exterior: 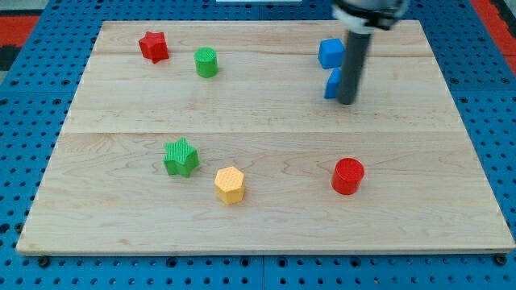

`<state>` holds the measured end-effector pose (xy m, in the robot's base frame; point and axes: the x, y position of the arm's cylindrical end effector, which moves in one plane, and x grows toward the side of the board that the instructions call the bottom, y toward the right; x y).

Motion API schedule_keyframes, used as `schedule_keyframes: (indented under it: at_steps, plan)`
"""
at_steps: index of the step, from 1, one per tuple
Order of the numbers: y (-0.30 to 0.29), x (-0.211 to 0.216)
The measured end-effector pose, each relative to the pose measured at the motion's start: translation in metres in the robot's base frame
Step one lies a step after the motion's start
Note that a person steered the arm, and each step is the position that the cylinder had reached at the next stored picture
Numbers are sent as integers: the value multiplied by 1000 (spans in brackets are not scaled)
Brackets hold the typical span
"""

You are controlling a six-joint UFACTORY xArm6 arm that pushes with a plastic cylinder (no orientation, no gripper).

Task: Move the triangle left below the cube

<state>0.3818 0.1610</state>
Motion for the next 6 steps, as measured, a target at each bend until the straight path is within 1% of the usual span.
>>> schedule_keyframes:
  at_steps: [1, 2, 4, 5, 6]
  plan:
    - [27, -8]
    - [-17, -9]
    - [-97, -38]
    - [-92, -36]
    - [-69, -25]
